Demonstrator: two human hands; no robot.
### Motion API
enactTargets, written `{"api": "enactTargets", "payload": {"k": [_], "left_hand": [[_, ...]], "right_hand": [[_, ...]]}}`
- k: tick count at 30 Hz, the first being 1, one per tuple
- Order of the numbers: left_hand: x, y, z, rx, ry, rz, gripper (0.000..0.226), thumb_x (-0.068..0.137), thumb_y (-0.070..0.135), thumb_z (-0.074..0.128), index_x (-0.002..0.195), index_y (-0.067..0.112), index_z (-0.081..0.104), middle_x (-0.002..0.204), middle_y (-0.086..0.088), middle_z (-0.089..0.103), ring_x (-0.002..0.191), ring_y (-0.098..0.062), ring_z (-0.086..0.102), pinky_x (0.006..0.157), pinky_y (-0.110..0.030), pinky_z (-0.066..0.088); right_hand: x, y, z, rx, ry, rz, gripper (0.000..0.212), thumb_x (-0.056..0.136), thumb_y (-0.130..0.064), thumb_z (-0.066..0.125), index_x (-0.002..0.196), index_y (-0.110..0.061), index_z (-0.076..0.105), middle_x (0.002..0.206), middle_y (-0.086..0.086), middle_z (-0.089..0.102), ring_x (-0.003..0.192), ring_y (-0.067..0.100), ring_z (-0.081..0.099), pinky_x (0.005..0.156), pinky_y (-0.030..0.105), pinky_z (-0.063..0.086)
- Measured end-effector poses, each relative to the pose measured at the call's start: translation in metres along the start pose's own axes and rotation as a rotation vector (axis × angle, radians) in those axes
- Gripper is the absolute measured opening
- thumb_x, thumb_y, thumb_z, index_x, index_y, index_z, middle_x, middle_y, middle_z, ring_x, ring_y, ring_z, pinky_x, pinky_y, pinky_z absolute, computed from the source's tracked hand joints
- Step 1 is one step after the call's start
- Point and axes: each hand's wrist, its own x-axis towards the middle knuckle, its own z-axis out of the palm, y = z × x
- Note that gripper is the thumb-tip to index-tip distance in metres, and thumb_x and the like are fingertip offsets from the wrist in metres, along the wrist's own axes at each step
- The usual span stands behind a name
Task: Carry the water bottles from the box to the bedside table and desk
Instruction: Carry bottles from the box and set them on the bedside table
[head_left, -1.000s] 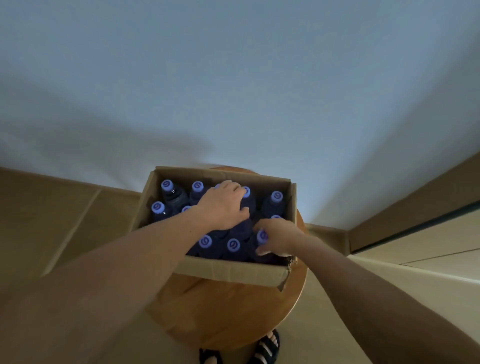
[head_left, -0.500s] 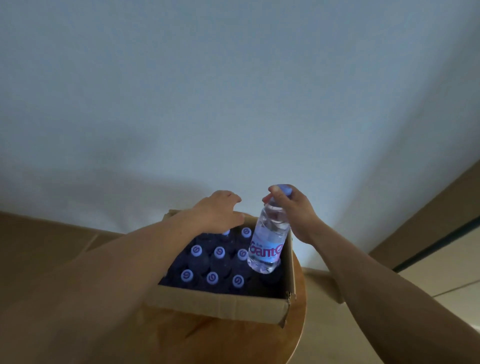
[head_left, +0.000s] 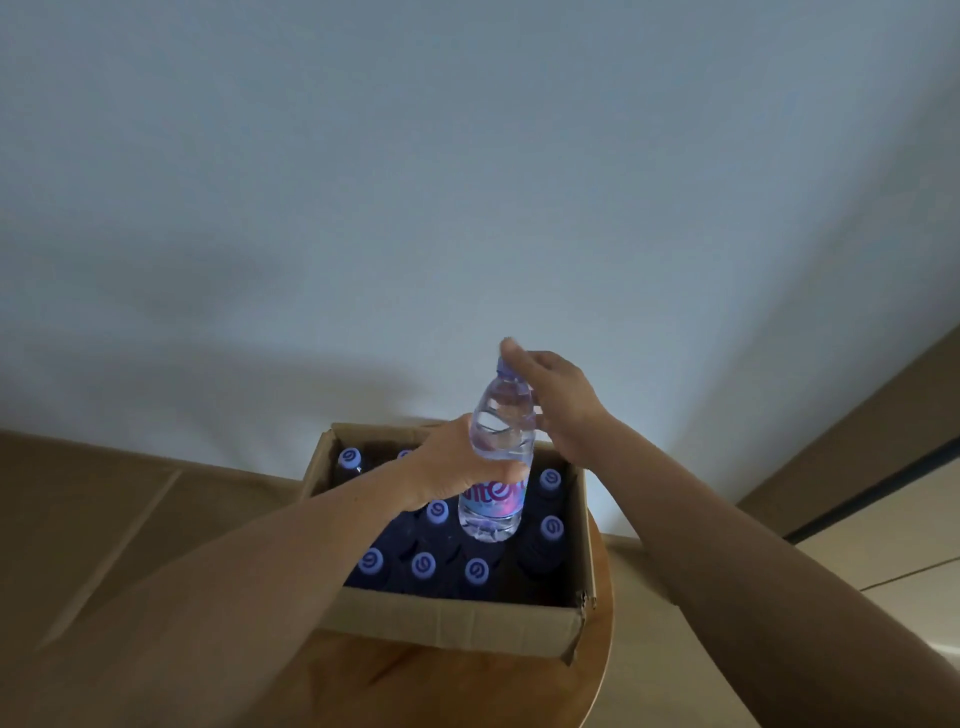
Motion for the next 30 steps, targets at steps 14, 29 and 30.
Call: {"api": "enactTargets", "payload": {"k": [14, 29, 30], "left_hand": [[0.014, -0.069, -0.001, -0.238, 0.099, -0.17, 0.068, 0.067, 0.033, 0.088, 0.126, 0.017, 0.059, 0.116, -0.009, 0.072, 0.107, -0.024, 0.071, 0.098, -0.046, 0.056], [0.002, -0.07, -0.015, -0.172, 0.153, -0.191, 0.048, 0.074, 0.027, 0.083, 0.117, 0.02, 0.063, 0.107, -0.005, 0.075, 0.1, -0.019, 0.073, 0.091, -0.036, 0.058], [0.001, -0.065, -0.017, -0.168, 0.167, -0.186, 0.045, 0.076, 0.024, 0.084, 0.115, 0.021, 0.063, 0.106, -0.004, 0.075, 0.098, -0.018, 0.073, 0.089, -0.034, 0.058]], "right_hand": [[0.016, 0.182, -0.027, -1.497, -0.469, 0.203, 0.05, 0.084, -0.014, 0.068, 0.131, -0.012, 0.051, 0.132, 0.011, 0.051, 0.121, 0.032, 0.054, 0.099, 0.039, 0.047], [0.014, 0.172, -0.021, -1.101, -0.163, 0.242, 0.048, 0.065, -0.033, 0.085, 0.103, -0.029, 0.056, 0.1, 0.0, 0.055, 0.086, 0.017, 0.052, 0.067, 0.027, 0.042], [0.013, 0.164, -0.025, -1.056, -0.141, 0.237, 0.05, 0.063, -0.032, 0.086, 0.102, -0.03, 0.055, 0.098, -0.001, 0.057, 0.085, 0.016, 0.052, 0.065, 0.025, 0.041]]}}
